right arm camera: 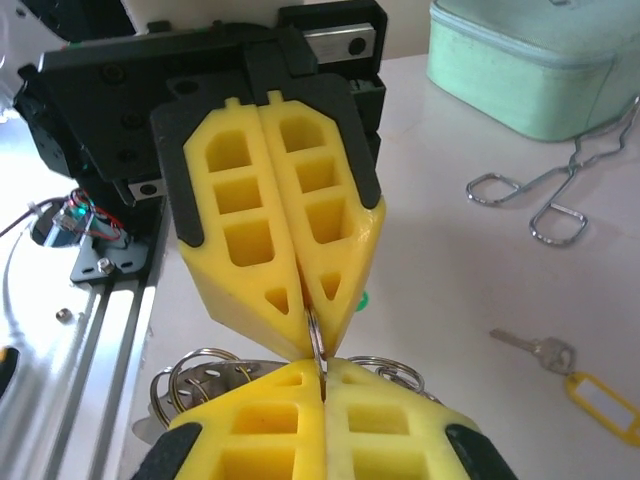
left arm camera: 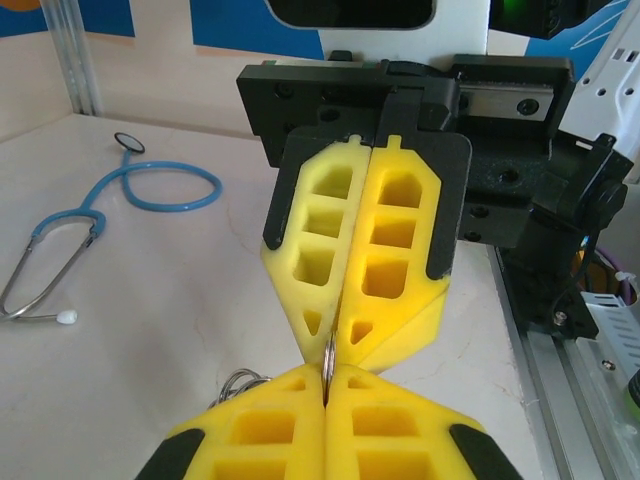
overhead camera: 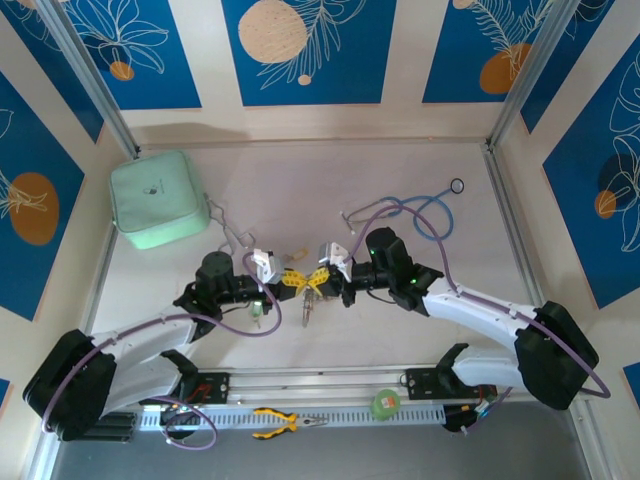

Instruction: Put the keys on the keyring

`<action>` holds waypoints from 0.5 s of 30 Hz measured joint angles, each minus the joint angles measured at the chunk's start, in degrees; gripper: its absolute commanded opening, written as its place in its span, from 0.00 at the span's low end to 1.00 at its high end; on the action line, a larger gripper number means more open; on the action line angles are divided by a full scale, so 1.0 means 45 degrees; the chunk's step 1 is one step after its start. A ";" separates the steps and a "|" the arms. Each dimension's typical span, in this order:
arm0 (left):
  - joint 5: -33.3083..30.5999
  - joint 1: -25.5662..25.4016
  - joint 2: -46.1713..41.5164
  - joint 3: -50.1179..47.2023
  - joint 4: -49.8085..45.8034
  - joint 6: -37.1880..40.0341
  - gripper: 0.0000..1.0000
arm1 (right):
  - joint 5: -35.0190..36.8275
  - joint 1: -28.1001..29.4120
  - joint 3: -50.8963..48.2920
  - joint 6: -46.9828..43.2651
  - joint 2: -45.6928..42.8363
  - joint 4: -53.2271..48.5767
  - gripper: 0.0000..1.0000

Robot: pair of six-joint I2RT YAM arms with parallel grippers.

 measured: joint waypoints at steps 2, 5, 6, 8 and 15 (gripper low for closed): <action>-0.0053 0.0000 -0.0029 0.0000 -0.0058 0.0053 0.30 | -0.0058 -0.0015 0.0073 -0.0039 0.0000 -0.0131 0.00; -0.0189 0.0015 -0.0374 0.0092 -0.0913 0.0437 0.30 | 0.0058 0.0029 0.0534 -0.0495 0.0000 -0.1200 0.00; -0.0194 0.0010 -0.0568 0.0170 -0.1409 0.0714 0.29 | 0.0175 0.0092 0.0787 -0.0738 0.0000 -0.1676 0.00; -0.0219 0.0010 -0.0913 0.0432 -0.2414 0.1277 0.27 | 0.0573 0.0233 0.1443 -0.1365 0.0000 -0.2778 0.00; -0.0403 0.0010 -0.1501 0.1549 -0.5464 0.3240 0.27 | 0.2113 0.1001 0.3677 -0.3580 0.0345 -0.6266 0.00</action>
